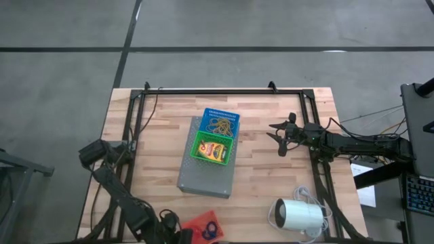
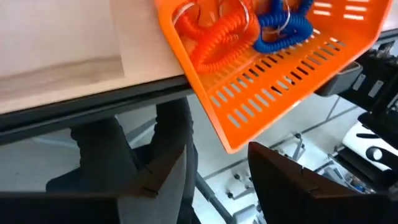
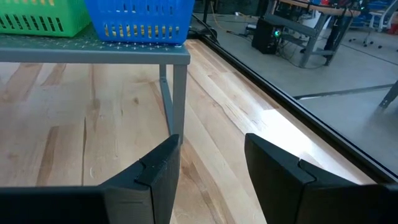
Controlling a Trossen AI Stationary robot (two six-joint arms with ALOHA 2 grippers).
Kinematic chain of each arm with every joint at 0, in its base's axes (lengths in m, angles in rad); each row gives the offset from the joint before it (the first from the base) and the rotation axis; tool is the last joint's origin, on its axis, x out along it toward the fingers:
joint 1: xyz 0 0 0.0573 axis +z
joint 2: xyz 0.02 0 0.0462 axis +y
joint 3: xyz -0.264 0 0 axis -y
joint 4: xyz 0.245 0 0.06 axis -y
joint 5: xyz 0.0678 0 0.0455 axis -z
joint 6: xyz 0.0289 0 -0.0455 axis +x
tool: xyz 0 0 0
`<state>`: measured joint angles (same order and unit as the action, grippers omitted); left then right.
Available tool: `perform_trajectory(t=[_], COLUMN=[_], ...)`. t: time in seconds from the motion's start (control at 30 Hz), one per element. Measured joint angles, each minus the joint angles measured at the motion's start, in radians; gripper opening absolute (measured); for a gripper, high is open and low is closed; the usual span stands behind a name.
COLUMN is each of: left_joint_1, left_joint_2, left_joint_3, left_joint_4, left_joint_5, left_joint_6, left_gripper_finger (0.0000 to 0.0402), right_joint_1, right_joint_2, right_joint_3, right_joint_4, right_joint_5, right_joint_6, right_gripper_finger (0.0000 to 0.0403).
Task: Pick & Place Office Desk Supplies
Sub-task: Put the orange basket on the shelf
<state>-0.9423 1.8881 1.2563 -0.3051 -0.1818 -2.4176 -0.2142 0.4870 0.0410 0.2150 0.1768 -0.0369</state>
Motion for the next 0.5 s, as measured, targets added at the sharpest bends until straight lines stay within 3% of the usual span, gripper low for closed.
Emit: perform_trajectory(t=[0.5], left_joint_1=[0.030], left_joint_2=[0.039], left_joint_3=[-0.006], left_joint_4=[-0.025], left_joint_5=[0.034], left_joint_6=[0.001], left_gripper_finger=[0.0170], right_joint_1=[0.000], right_joint_2=[0.000], right_joint_3=[0.000], right_joint_4=[0.000], right_joint_5=[0.000], right_joint_6=[0.000], right_gripper_finger=[0.0178])
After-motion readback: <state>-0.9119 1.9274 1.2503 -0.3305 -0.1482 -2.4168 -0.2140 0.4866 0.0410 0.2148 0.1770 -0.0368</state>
